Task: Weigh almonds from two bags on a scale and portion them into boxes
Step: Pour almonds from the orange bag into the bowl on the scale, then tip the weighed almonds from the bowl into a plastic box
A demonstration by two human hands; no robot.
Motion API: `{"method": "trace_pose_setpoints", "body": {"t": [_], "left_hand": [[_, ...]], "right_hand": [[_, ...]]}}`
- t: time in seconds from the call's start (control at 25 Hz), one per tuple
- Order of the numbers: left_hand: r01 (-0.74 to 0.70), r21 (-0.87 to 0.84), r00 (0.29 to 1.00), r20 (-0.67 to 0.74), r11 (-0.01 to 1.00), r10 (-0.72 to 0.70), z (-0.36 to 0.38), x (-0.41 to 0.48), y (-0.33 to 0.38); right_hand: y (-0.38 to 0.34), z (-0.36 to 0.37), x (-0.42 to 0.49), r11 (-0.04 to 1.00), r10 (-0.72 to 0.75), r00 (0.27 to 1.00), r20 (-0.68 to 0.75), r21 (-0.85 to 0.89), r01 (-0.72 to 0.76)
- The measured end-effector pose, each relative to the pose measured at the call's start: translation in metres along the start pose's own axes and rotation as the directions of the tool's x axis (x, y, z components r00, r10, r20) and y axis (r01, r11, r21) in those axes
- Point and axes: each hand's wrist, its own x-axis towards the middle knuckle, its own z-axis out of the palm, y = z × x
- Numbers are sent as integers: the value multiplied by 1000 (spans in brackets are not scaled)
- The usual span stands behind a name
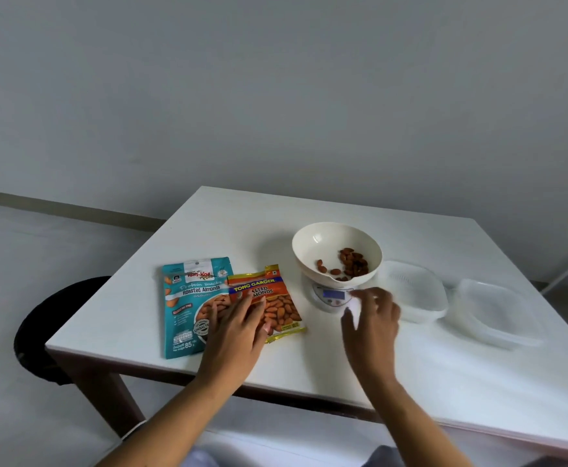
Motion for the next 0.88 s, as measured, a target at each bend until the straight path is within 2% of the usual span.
{"method": "trace_pose_setpoints", "body": {"t": [0.08, 0.12, 0.28, 0.44, 0.52, 0.6, 0.72, 0.8, 0.88], "left_hand": [[-4, -11, 1000, -2, 1000, 4, -2, 0, 1], [-6, -11, 1000, 1, 1000, 6, -3, -1, 2], [7, -33, 1000, -2, 999, -7, -9, -3, 7], [-3, -66, 1000, -18, 998, 2, -16, -6, 18], [-24, -124, 998, -65, 992, 16, -20, -9, 27], [-108, -221, 989, -123, 969, 82, -25, -13, 42], [-210, -370, 978, -92, 905, 189, -33, -13, 68], [-192, -478, 979, -31, 857, 202, -37, -8, 79], [-174, -543, 978, 4, 822, 210, -41, -4, 87]], "right_hand": [[15, -15, 12, 985, 64, 997, -47, -157, -71], [25, -21, 18, 974, 84, 996, -24, -209, -88], [58, -33, 30, 905, 151, 959, 238, -424, -38], [59, -46, 11, 889, 103, 958, 268, -456, 31], [54, -52, -9, 894, 81, 962, 261, -446, 45], [46, -59, -32, 911, 34, 975, 219, -407, 60], [32, -67, -55, 949, -57, 979, 197, -292, 114], [25, -70, -58, 983, -102, 980, 172, -132, 126], [27, -73, -55, 995, -72, 992, 106, 82, 63]]}}
